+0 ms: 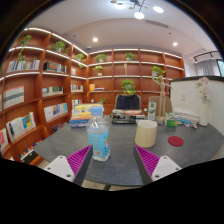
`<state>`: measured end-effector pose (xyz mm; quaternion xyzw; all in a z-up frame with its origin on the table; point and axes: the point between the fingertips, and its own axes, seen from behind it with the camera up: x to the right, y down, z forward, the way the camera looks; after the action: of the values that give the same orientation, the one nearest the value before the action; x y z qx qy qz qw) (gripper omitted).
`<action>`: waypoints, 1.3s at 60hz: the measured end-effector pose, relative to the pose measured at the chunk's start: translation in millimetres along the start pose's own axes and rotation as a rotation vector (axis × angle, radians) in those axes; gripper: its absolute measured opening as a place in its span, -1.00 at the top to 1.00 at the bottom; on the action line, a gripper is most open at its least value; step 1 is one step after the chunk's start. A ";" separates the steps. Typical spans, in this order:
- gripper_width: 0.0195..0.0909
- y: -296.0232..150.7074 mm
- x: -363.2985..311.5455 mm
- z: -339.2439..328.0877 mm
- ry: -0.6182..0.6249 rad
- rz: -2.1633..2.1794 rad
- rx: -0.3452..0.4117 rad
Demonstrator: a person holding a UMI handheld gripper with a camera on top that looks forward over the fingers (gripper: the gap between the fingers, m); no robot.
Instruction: Pour water
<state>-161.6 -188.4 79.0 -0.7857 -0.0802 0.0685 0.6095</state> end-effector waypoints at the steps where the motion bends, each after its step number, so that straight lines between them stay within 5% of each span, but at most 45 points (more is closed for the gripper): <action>1: -0.80 4.0 -5.8 3.4 -0.003 -0.003 -0.006; 27: -0.76 -10.3 -50.5 89.9 0.030 0.028 0.024; 36: 0.18 -14.6 -40.9 100.3 0.073 0.006 0.031; 48: 0.68 -15.0 -37.1 100.6 0.099 -0.003 0.034; 65: 0.71 -24.0 -33.4 102.2 0.124 -0.055 -0.008; 78: 0.70 -68.0 -26.5 123.8 0.066 0.299 0.033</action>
<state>-215.8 -60.1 114.4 -0.7806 0.0590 0.1339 0.6077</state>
